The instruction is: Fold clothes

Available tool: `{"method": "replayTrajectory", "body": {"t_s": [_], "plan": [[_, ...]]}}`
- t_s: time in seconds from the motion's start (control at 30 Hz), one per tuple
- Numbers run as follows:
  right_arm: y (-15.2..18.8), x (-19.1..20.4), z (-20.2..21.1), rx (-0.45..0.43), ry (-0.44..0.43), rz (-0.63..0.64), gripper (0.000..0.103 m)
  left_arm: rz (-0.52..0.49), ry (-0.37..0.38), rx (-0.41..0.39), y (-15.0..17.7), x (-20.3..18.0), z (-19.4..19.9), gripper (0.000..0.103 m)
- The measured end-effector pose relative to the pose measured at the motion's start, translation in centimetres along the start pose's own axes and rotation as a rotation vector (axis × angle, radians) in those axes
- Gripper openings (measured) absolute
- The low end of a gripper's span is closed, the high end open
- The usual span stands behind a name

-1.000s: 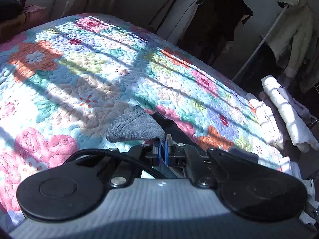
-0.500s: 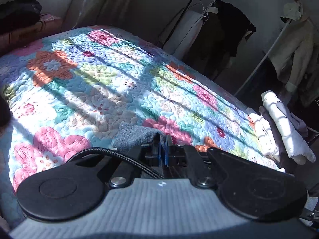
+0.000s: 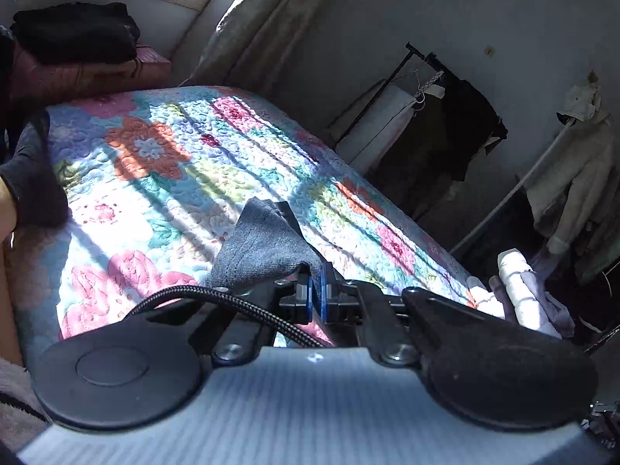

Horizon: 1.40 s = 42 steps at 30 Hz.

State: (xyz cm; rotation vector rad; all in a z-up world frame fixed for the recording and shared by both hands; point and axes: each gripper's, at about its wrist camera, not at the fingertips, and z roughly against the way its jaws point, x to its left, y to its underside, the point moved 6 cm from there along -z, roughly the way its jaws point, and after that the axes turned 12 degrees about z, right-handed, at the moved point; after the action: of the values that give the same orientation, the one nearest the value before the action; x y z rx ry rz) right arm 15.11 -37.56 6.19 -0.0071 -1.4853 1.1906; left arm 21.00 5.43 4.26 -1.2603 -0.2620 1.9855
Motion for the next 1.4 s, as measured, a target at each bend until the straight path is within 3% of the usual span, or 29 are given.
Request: {"method": "replayTrajectory", "body": {"t_s": [0.1, 0.2, 0.3, 0.4, 0.5, 0.63, 0.87, 0.93, 1.0, 1.1, 1.2, 1.27, 1.4], "plan": [[7.4, -4.6, 0.7, 0.106, 0.103, -0.144, 0.011, -0.039, -0.167, 0.103, 3.4, 4.0, -2.0, 0.003], [14.2, -9.0, 0.9, 0.156, 0.161, -0.326, 0.011, -0.027, -0.208, 0.183, 5.6, 6.5, -4.0, 0.003], [17.1, -10.8, 0.4, 0.162, 0.2, -0.365, 0.01, -0.081, -0.25, 0.184, 6.7, 7.1, -4.7, 0.003], [17.0, -11.1, -0.2, 0.147, 0.21, -0.35, 0.01, -0.093, -0.245, 0.172, 6.7, 7.0, -4.4, 0.003], [14.4, -9.8, -1.0, 0.143, 0.211, -0.259, 0.01, -0.09, -0.224, 0.163, 6.1, 6.1, -4.5, 0.003], [7.7, -7.1, -2.8, 0.109, 0.167, -0.12, 0.01, -0.149, -0.178, 0.115, 3.8, 2.7, -5.7, 0.003], [-7.5, 1.0, -6.2, -0.056, 0.035, 0.143, 0.01, -0.143, 0.056, -0.054, -4.1, -5.5, -2.9, 0.003], [-9.6, 3.4, -5.1, -0.114, -0.025, 0.198, 0.01, -0.137, 0.118, -0.095, -6.0, -7.5, -1.8, 0.003], [-9.8, 4.1, -3.6, -0.133, -0.064, 0.194, 0.01, -0.128, 0.122, -0.09, -5.6, -7.1, -0.7, 0.003], [-6.6, 1.5, -2.1, -0.049, -0.009, 0.08, 0.01, -0.106, 0.017, -0.033, -2.9, -3.7, -1.1, 0.003], [0.4, -3.7, -1.4, 0.083, 0.128, -0.019, 0.01, -0.108, -0.133, 0.084, 1.9, 2.2, -3.1, 0.003], [6.9, -7.6, -1.0, 0.181, 0.209, -0.1, 0.01, -0.126, -0.23, 0.149, 4.9, 5.8, -4.8, 0.003], [16.1, -13.0, -0.7, 0.259, 0.313, -0.233, 0.01, -0.113, -0.32, 0.214, 8.9, 10.7, -6.8, 0.003]]}}
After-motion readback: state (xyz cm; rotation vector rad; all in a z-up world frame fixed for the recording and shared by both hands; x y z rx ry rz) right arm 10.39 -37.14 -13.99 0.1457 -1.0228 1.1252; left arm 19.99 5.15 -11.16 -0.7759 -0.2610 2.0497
